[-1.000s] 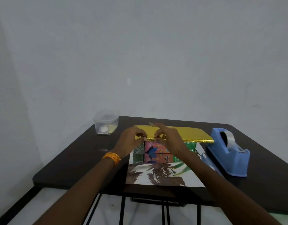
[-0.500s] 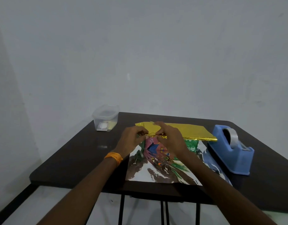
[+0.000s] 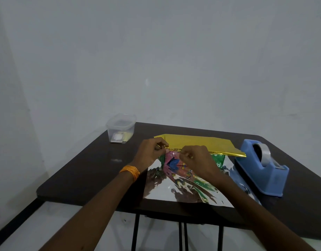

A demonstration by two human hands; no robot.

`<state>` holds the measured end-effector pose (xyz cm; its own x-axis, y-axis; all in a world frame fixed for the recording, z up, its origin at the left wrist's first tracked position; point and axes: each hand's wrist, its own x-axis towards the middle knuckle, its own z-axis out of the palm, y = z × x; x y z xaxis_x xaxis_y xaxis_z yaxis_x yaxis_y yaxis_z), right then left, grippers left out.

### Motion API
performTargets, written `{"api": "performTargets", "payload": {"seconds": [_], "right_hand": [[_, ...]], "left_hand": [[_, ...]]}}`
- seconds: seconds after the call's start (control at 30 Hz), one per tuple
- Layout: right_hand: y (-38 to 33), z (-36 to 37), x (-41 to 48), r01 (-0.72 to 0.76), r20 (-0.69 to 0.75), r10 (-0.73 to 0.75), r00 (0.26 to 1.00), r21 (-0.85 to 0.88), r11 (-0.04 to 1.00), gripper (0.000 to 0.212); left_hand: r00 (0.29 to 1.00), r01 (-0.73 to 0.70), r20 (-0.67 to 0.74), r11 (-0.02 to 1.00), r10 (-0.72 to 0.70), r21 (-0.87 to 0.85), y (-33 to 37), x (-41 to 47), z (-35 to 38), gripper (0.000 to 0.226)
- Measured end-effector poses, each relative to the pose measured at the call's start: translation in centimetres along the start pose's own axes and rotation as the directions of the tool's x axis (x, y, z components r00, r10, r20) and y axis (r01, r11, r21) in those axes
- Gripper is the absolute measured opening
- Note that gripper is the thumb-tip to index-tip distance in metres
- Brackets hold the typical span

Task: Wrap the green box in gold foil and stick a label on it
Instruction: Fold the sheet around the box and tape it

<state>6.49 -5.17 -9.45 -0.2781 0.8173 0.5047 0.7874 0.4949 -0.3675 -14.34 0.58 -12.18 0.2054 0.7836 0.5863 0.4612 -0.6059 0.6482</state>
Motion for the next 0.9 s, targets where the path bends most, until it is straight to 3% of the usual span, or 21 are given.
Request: {"api": "performTargets", "payload": {"seconds": [0.07, 0.17, 0.6, 0.9], "right_hand": [[0.0, 0.4, 0.5, -0.022, 0.119, 0.030, 0.992, -0.069, 0.997, 0.023], [-0.4, 0.7, 1.3, -0.008, 0.153, 0.031, 0.988, -0.145, 0.989, 0.023], [-3.0, 1.7, 2.5, -0.054, 0.106, 0.115, 0.988, -0.461, 0.886, 0.028], [-3.8, 2.2, 2.3, -0.165, 0.004, 0.192, 0.981, -0.495, 0.853, 0.029]], "left_hand": [[1.000, 0.003, 0.010, 1.000, -0.003, 0.013, 0.0, 0.0, -0.1, 0.015], [1.000, 0.008, 0.023, 0.999, -0.008, 0.039, 0.2, 0.2, -0.2, 0.014], [0.999, 0.002, 0.038, 0.995, -0.005, 0.098, 0.5, 0.4, -0.3, 0.012], [0.999, -0.011, 0.050, 0.995, 0.006, 0.102, 0.3, 0.4, -0.3, 0.011]]}}
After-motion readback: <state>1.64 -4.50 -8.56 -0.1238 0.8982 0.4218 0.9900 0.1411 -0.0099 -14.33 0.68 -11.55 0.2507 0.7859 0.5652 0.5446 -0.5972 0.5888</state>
